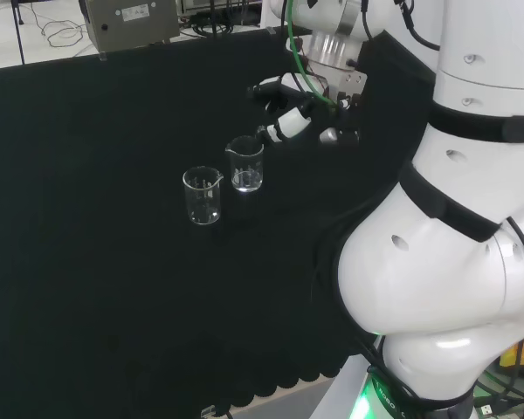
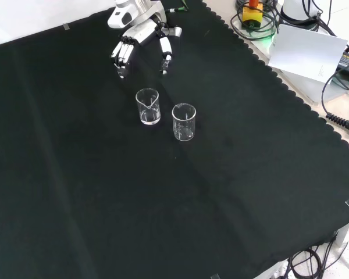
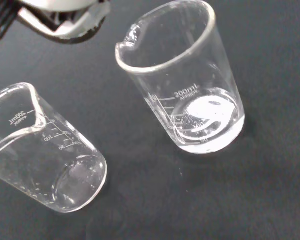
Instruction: Pick up the beaker on the right.
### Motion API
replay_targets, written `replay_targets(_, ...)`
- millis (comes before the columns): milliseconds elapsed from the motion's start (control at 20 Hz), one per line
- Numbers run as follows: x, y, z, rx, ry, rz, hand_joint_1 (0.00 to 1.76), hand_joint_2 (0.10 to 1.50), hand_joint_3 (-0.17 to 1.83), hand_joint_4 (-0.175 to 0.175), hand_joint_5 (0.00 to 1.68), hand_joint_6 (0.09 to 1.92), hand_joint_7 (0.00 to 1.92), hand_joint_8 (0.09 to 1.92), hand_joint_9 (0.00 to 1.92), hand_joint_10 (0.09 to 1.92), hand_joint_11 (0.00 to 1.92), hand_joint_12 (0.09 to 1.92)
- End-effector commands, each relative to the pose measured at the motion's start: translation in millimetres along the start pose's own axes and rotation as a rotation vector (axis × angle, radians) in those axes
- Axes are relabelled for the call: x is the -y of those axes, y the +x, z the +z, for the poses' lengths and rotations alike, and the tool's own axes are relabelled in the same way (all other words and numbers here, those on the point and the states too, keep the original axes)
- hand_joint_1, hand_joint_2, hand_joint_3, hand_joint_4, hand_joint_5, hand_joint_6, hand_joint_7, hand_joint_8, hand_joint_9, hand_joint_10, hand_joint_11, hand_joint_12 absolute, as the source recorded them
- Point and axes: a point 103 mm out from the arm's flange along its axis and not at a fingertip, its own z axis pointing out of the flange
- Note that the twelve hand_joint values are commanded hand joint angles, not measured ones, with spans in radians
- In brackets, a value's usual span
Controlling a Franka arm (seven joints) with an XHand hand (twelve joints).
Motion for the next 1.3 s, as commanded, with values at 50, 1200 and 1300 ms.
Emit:
replay_targets(50, 0, -19, 10, -0.074, -0.015, -0.004, 0.8, 0.53, 0.57, -0.058, 0.43, 0.09, 0.31, 0.72, 0.49, 0.64, 0.17, 1.42)
replay_targets(1200, -32, -43, 86, -0.204, -0.044, -0.074, 0.85, 0.51, 0.55, -0.057, 0.42, 0.09, 0.26, 0.71, 0.44, 0.65, 0.04, 1.41)
replay_targets(1300, -32, -46, 88, -0.222, -0.056, -0.073, 0.84, 0.51, 0.55, -0.057, 0.42, 0.09, 0.27, 0.72, 0.44, 0.65, 0.04, 1.41)
